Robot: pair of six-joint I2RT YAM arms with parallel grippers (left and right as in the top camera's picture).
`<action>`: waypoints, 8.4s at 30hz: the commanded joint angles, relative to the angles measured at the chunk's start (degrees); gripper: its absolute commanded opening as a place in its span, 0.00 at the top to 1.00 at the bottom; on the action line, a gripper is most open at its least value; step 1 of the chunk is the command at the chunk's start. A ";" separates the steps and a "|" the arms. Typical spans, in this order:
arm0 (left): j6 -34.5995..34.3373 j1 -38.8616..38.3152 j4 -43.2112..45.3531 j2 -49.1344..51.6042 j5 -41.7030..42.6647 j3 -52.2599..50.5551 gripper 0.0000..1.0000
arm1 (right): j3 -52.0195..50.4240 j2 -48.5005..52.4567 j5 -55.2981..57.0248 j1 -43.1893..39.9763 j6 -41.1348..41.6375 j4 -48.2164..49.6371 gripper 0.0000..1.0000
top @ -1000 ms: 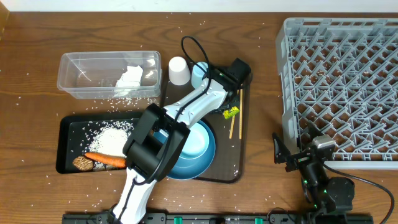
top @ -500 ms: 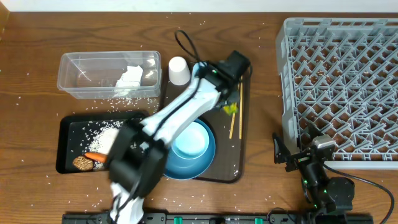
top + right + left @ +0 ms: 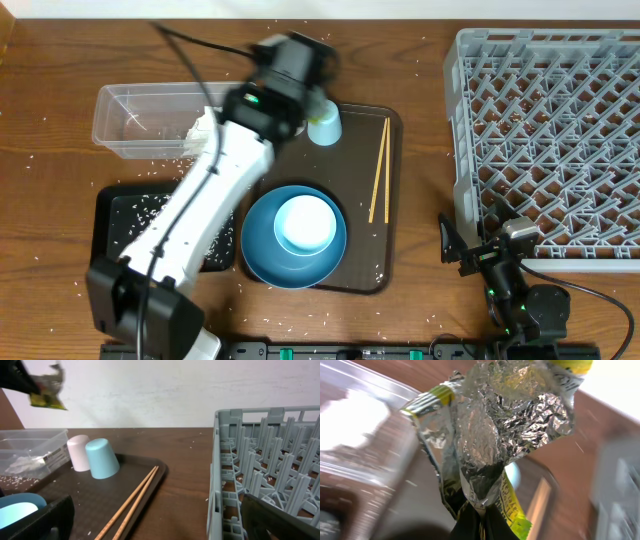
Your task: Sort waste into correct bins and load items into the dishwasher rack
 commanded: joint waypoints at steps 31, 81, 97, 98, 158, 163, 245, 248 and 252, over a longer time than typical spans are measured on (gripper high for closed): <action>-1.81 22.58 -8.46 -1.25 -6.67 0.33 0.50 | -0.09 -0.09 0.15 0.50 -0.46 -0.24 0.01; -4.22 60.15 -23.19 -14.71 -4.11 0.31 0.02 | 3.80 0.87 -1.49 0.50 41.20 33.53 0.01; -4.22 60.15 -23.19 -14.71 -4.11 0.31 0.02 | 50.03 48.13 -13.90 2.84 9.99 7.02 0.01; -4.22 60.15 -23.19 -14.71 -4.11 0.31 0.02 | 54.14 51.95 -13.31 4.24 6.91 3.30 0.01; -4.22 60.15 -23.19 -14.71 -4.11 0.31 0.02 | 87.93 122.29 7.02 27.50 -14.27 -10.73 0.34; -4.20 60.15 -23.19 -14.71 -4.11 0.31 0.02 | 88.02 122.01 7.06 27.47 -12.90 -9.90 0.46; -4.22 60.15 -23.19 -14.71 -4.11 0.31 0.02 | 88.00 119.71 9.81 33.53 -10.93 -1.03 0.01; -4.20 60.15 -23.19 -14.71 -4.11 0.31 0.02 | 88.00 121.20 9.57 33.62 -10.71 -0.39 0.01; -4.22 60.15 -23.19 -14.71 -4.11 0.31 0.02 | 88.00 122.64 9.31 33.62 -10.73 1.03 0.01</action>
